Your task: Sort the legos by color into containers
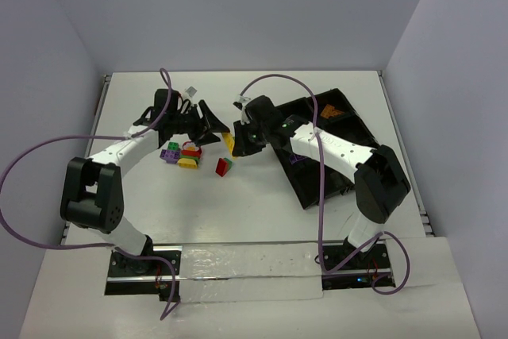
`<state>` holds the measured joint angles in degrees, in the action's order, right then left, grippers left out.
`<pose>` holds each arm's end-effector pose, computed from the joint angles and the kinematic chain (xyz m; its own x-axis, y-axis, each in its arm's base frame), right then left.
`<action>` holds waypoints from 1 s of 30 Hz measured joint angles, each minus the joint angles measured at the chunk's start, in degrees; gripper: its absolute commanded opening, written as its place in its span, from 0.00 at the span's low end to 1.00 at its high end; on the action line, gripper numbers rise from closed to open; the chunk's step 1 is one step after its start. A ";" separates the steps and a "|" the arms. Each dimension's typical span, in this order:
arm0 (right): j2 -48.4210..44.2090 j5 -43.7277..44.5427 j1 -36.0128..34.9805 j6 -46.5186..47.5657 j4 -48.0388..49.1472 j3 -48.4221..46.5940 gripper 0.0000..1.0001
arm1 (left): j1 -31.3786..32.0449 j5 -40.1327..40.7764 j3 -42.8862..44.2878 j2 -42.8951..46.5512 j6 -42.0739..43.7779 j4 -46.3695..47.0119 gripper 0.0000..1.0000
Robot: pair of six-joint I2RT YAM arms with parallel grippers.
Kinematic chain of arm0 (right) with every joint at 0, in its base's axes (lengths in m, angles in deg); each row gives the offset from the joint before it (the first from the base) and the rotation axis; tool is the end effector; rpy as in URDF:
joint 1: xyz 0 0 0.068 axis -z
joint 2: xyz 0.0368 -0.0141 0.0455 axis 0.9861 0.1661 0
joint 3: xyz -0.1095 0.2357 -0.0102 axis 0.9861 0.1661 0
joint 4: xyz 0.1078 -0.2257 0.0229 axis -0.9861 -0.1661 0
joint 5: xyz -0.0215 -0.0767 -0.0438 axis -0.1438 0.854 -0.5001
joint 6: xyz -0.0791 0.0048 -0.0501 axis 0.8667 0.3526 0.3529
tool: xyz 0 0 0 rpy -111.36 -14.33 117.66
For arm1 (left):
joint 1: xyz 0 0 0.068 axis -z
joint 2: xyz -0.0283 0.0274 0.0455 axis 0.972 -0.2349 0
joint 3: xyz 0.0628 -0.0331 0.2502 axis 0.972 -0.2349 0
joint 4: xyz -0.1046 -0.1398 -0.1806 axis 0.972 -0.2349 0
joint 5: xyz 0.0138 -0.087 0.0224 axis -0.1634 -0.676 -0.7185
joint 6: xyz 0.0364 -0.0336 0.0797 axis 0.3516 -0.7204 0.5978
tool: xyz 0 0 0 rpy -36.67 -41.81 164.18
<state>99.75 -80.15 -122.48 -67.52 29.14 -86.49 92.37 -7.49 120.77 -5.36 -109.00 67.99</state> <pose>0.2859 0.2857 0.2208 -0.7514 -0.2337 -0.6171 -0.5577 0.7247 0.4047 0.3361 -0.1505 0.2052 -0.9146 -0.3547 -0.1941 -0.0343 0.5464 -0.8368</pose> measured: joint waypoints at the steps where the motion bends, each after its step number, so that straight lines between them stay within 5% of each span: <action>1: 0.00 0.00 0.00 0.00 -0.02 -0.02 0.00 | 0.30 0.26 0.41 -0.33 0.00 0.02 0.64; 16: 0.00 -0.22 0.00 0.00 -0.08 -0.24 0.00 | 2.02 1.71 1.15 -0.65 -0.38 0.06 0.43; 22: 0.02 -0.17 0.00 0.00 -0.20 -0.24 0.00 | 2.02 1.82 1.15 -0.90 -0.23 0.07 0.00; 24: 0.02 -0.14 0.00 0.00 -0.32 -0.24 0.01 | 2.02 1.63 1.15 -1.16 -0.28 0.09 0.00; 30: 0.23 0.01 0.00 0.00 -2.22 -1.16 0.34 | 2.12 0.78 1.15 -1.61 -0.61 0.35 0.00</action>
<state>99.98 -80.14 -122.48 -67.52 26.92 -87.65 94.50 -6.71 121.92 -6.97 -109.61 68.35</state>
